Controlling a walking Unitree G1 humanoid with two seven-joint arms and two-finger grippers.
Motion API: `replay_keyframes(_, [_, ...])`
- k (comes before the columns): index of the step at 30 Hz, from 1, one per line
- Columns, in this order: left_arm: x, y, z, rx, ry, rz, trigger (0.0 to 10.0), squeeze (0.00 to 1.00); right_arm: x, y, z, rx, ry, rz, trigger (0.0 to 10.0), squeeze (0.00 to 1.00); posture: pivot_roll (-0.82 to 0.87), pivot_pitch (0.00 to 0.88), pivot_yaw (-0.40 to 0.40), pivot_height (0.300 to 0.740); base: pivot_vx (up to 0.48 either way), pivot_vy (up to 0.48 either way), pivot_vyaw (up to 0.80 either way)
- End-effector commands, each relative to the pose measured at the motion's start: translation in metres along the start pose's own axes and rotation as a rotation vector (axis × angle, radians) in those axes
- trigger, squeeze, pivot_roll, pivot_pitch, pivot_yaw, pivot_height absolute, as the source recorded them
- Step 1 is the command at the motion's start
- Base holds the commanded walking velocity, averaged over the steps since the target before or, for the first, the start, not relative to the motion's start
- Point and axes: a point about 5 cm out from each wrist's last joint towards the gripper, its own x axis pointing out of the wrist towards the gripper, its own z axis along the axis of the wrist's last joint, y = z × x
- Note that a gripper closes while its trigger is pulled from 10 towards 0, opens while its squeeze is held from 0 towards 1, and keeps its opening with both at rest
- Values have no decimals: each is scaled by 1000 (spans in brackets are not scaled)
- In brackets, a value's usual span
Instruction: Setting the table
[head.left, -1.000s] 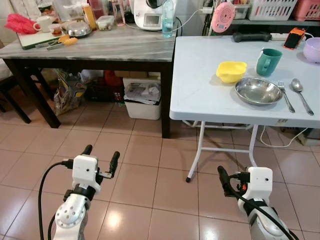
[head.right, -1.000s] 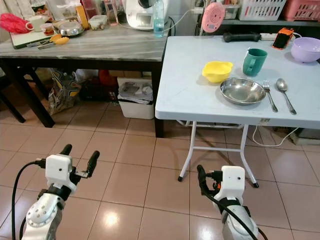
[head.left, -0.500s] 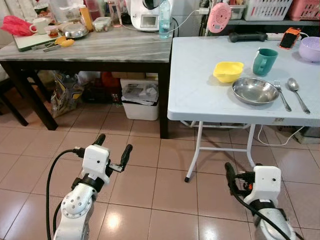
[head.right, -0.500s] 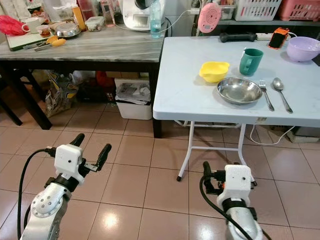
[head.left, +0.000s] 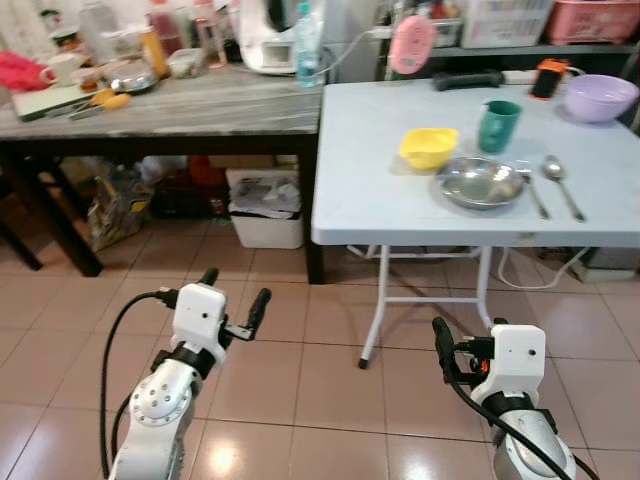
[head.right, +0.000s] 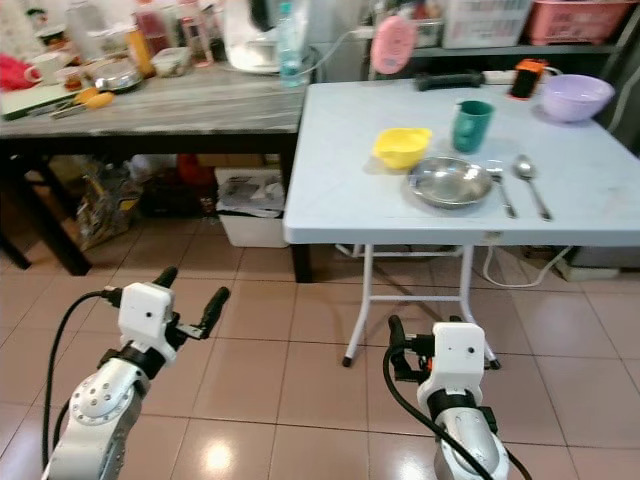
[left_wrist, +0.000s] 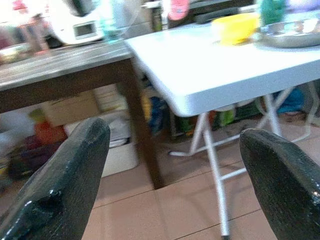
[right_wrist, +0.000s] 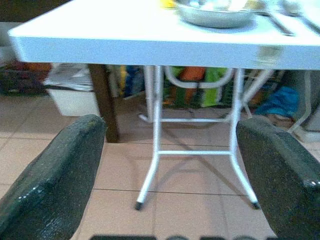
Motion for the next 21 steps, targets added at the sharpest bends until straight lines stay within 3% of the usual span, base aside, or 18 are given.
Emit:
replay_keyframes(1, [2, 2, 1, 3, 11, 6, 10000, 0, 0, 1, 9, -11, -34, -4, 10000, 0, -120, 0, 79, 740, 0, -401, 0])
replay_keyframes(17, [9, -2, 7, -4, 8, -10, 10000, 0, 2, 4, 20, -26, -73, -15, 10000, 0, -127, 0, 88, 740, 0, -417, 0])
replay_keyframes(21, [14, -6, 14, -44, -20, -29, 10000, 0, 2, 6, 23, -31, -85, -17, 10000, 0, -125, 0, 86, 740, 0, 0, 0])
